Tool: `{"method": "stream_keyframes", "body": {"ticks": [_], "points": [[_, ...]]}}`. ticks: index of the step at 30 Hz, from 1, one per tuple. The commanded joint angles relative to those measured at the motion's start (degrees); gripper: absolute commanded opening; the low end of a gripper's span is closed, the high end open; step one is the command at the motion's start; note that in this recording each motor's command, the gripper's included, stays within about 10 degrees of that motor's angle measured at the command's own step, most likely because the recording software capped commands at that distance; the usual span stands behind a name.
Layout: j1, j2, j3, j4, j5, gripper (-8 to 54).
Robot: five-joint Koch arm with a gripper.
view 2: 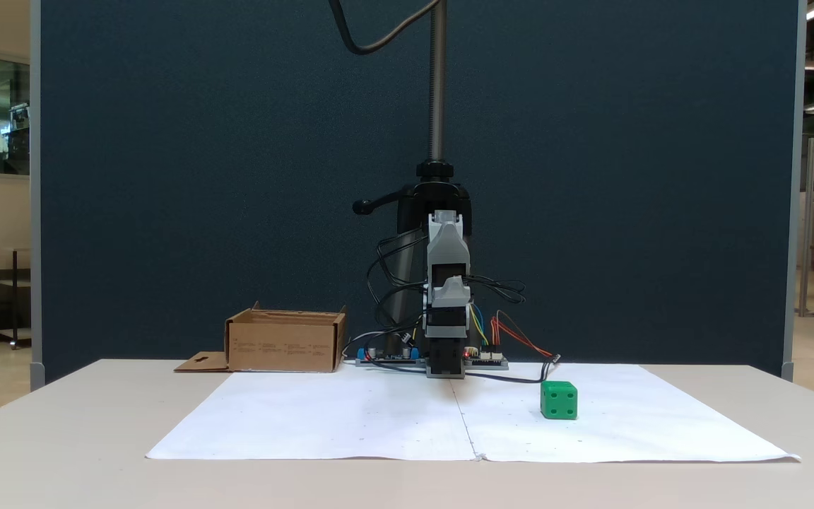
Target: Grasp a green dice and put it in the bin.
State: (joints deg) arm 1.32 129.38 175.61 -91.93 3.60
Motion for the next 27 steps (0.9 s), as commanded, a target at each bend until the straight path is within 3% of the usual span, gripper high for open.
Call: {"method": "stream_keyframes", "body": {"ticks": [1,27], "points": [[0.4,6.4,3.8,-5.6,-3.0,45.2],[-1.1,6.3,-0.4,-4.0,-4.2,42.1]]}}
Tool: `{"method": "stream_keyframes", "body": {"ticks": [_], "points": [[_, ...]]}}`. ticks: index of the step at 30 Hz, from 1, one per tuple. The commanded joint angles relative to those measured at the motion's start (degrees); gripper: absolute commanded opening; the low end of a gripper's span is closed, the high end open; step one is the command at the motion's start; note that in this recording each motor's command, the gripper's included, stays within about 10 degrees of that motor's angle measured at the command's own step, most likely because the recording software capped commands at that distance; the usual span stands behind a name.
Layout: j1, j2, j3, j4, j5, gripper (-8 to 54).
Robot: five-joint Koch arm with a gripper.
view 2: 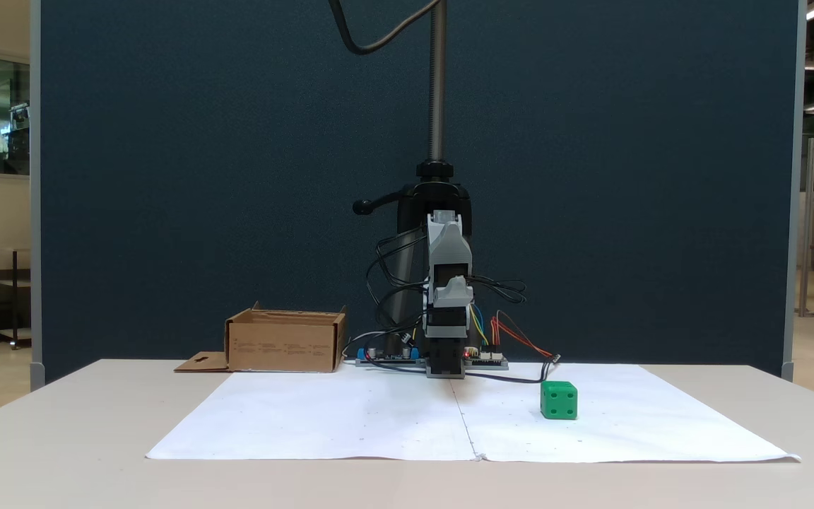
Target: Grasp a green dice and put it in the bin.
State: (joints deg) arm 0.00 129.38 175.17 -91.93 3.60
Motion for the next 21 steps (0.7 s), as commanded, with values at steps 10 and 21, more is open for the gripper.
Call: {"method": "stream_keyframes", "body": {"ticks": [10,21], "points": [[3.6,6.3,-30.8,33.6,-5.6,42.7],[4.3,6.4,-50.3,76.3,-5.1,46.4]]}}
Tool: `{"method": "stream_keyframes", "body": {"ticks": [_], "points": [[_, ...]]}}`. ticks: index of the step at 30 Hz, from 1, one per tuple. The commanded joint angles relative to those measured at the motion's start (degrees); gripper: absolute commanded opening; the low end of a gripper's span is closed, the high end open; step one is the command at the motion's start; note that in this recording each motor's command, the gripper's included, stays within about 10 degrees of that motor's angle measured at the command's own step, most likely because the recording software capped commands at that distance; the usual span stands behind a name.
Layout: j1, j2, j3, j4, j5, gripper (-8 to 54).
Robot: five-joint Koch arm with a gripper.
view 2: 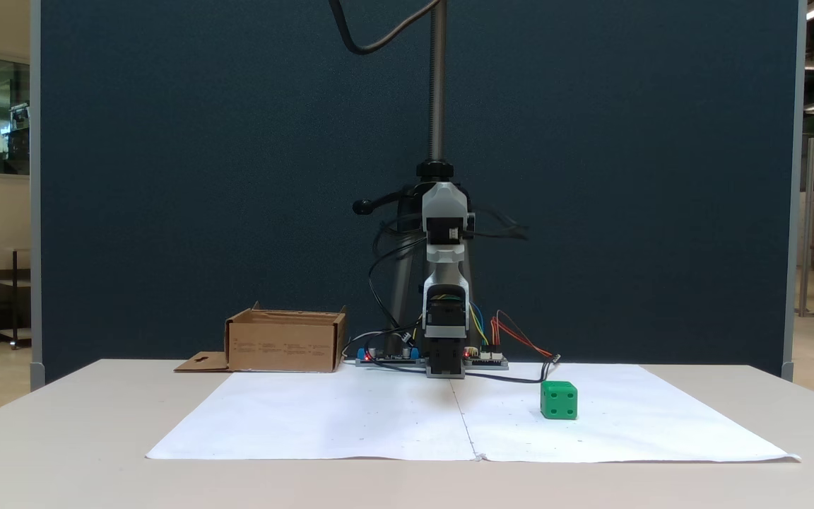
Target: Grasp a green dice and put it in the bin.
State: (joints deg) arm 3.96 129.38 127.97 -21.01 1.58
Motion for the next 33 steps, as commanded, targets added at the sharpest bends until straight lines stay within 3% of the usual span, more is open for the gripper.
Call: {"method": "stream_keyframes", "body": {"ticks": [1,10,23,33], "points": [[0.2,6.4,-5.2,9.1,-1.8,46.3],[-0.4,6.0,-20.0,41.3,5.6,45.5],[-4.8,5.6,-20.7,82.4,10.5,43.9],[-13.1,-6.0,-26.7,106.8,18.1,44.2]]}}
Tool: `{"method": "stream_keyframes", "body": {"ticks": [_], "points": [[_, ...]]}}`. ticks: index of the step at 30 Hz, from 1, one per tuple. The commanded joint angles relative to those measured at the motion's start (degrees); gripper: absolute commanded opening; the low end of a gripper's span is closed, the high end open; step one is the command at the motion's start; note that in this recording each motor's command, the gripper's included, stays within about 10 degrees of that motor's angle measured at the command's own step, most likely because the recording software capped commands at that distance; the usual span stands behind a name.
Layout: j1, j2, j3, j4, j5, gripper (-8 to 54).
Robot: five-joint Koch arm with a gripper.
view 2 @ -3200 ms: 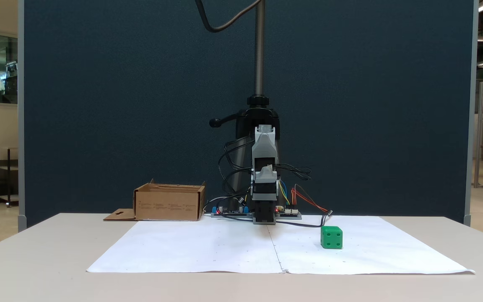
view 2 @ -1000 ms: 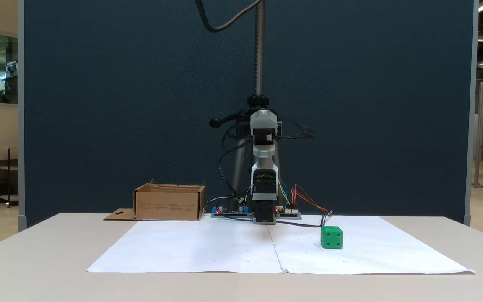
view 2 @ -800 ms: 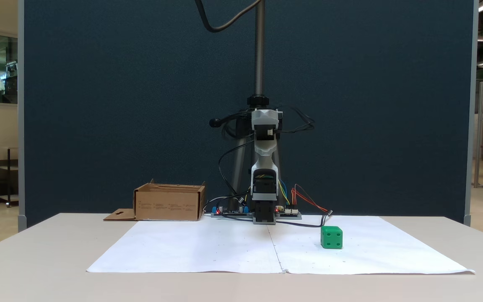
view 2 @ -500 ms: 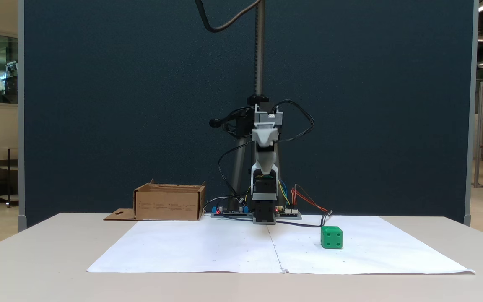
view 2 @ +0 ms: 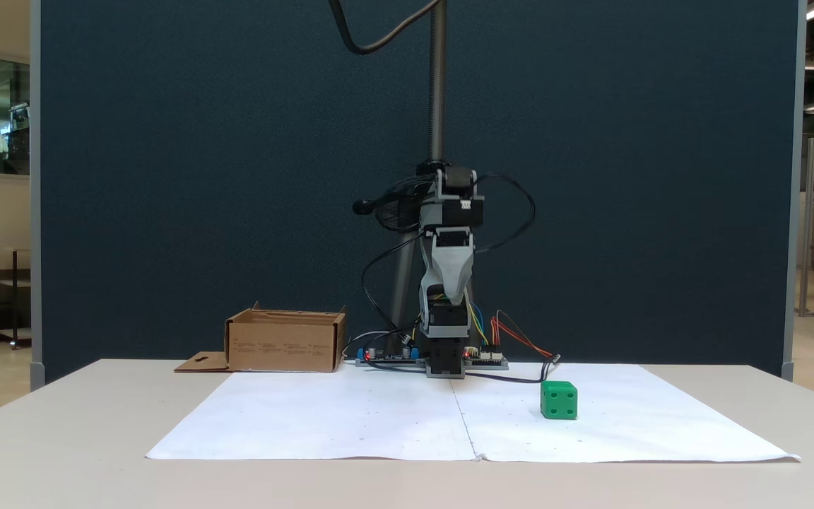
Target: Grasp a green dice and put it in the bin.
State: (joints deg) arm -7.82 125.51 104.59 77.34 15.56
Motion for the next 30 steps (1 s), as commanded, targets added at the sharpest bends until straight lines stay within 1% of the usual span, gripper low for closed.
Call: {"method": "stream_keyframes", "body": {"ticks": [1,2,5,10,14,19,25,30], "points": [[-1.8,-4.1,-4.7,9.6,4.7,44.2],[-2.6,-5.4,-5.5,10.7,5.6,44.1],[-4.0,-9.0,-6.0,4.9,6.8,44.1],[-6.9,-13.3,-6.1,1.2,9.8,44.1],[-9.4,-13.4,-6.2,-4.1,13.4,43.9],[-12.5,-13.5,-10.4,-4.7,18.1,42.9],[-15.2,-16.8,-19.3,-4.7,21.0,42.4],[-19.0,-20.6,-21.8,-6.3,22.2,42.4]]}}
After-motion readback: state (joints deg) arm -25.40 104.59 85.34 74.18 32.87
